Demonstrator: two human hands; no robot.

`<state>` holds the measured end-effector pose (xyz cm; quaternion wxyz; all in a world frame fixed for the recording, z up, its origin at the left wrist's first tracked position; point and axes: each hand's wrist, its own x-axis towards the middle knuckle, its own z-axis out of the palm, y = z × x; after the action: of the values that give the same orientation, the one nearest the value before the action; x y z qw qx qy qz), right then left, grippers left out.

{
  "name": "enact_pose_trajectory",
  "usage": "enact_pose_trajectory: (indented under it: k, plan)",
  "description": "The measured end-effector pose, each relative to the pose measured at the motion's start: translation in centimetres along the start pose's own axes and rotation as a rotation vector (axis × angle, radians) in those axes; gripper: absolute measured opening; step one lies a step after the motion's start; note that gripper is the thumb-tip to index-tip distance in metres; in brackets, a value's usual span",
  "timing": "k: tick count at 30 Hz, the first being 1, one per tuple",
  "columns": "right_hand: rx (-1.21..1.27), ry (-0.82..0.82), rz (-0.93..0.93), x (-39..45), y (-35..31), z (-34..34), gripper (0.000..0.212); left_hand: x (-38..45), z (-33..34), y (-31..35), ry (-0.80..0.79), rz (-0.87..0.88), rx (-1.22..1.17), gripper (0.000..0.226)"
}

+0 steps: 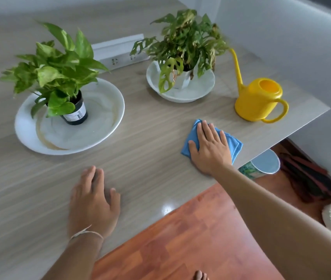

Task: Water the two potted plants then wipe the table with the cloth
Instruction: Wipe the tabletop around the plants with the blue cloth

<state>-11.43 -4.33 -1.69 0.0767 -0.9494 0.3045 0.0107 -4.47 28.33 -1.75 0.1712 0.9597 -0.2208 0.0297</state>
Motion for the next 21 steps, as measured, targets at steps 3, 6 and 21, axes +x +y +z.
enact_pose_trajectory:
  k: [3, 6, 21]
  plan:
    - [-0.012, 0.016, 0.054, 3.5, 2.3, -0.7, 0.075, 0.0, 0.1, 0.0, -0.004, -0.001, 0.007, 0.069]
    - [-0.016, 0.014, 0.085, 6.6, 4.2, -1.1, 0.076, 0.1, 0.5, -0.2, 0.034, 0.011, 0.001, 0.069]
    - [-0.018, -0.003, 0.141, 8.3, 5.0, -1.8, 0.075, 0.3, 1.3, -0.5, 0.149, 0.072, 0.004, 0.064]
